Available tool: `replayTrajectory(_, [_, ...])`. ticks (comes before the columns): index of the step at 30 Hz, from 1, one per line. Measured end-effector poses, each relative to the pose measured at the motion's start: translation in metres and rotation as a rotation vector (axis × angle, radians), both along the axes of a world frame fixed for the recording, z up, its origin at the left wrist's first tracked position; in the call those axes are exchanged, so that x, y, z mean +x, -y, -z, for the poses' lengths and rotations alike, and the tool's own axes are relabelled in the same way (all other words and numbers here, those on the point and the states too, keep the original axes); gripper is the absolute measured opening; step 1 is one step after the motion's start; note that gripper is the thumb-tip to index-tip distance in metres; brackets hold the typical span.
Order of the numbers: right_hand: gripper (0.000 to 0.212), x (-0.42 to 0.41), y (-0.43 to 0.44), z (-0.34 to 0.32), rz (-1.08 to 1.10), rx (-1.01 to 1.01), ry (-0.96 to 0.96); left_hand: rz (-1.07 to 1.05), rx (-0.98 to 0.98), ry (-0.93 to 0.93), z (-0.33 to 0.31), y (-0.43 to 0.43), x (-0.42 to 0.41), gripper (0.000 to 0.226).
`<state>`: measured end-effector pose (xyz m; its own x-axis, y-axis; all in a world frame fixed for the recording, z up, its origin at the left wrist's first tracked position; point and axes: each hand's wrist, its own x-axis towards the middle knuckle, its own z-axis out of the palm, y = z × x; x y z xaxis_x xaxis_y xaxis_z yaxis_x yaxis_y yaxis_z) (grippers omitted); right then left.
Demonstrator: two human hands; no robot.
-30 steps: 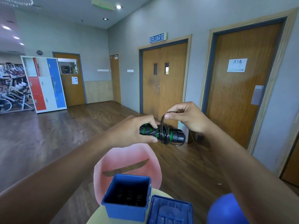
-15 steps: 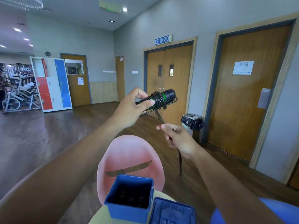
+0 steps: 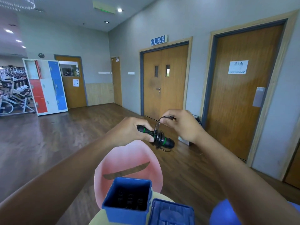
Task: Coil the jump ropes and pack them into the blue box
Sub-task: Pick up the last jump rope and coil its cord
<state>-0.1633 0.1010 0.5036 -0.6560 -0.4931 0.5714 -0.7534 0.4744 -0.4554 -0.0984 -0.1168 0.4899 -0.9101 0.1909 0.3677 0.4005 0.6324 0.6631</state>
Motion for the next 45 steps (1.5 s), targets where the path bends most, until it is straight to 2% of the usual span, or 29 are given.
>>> replayTrajectory(4, [0.016,-0.004,-0.012,-0.009,-0.177,-0.227,0.199,0.148,0.047,0.054,-0.012,-0.007,0.015,0.034])
replayTrajectory(7, [0.009,-0.002,-0.016,-0.003,-0.244,-0.346,0.400,0.238,0.109,0.059,-0.017,-0.011,0.022,0.035])
replayTrajectory(12, [0.017,0.001,-0.015,0.023,-0.373,-0.675,0.808,0.283,0.212,-0.078,-0.025,-0.018,0.027,0.029])
replayTrajectory(14, [0.022,0.003,-0.006,0.039,-0.340,-0.705,0.851,0.243,0.270,-0.143,-0.030,-0.019,0.024,0.026])
replayTrajectory(18, [0.026,0.004,0.011,0.057,-0.349,-0.664,0.790,0.094,0.321,-0.228,-0.036,-0.020,0.014,0.021])
replayTrajectory(23, [0.025,0.011,0.013,0.059,-0.188,-0.304,0.615,-0.172,0.339,-0.224,-0.033,-0.001,-0.005,0.013])
replayTrajectory(26, [0.019,0.015,0.012,0.055,-0.098,-0.026,0.469,-0.344,0.186,-0.265,-0.027,0.010,-0.011,0.013])
replayTrajectory(29, [0.017,0.023,0.010,0.045,-0.062,0.163,0.315,-0.474,-0.072,-0.335,-0.018,0.021,-0.017,0.020])
replayTrajectory(31, [0.015,0.028,0.011,0.034,-0.065,0.290,0.184,-0.521,-0.218,-0.336,-0.009,0.024,-0.019,0.028])
replayTrajectory(34, [0.017,0.031,0.015,0.017,-0.036,0.449,-0.027,-0.529,-0.325,-0.310,0.001,0.016,-0.018,0.036])
replayTrajectory(37, [0.014,0.029,0.016,0.002,-0.059,0.466,-0.095,-0.509,-0.289,-0.264,0.009,0.008,-0.015,0.036])
replayTrajectory(41, [0.014,0.018,0.015,-0.008,-0.112,0.360,-0.147,-0.432,-0.160,-0.184,0.013,0.001,-0.009,0.038])
replayTrajectory(45, [0.013,0.006,0.005,-0.011,-0.197,0.216,0.036,-0.286,-0.069,-0.181,0.018,-0.004,0.002,0.036])
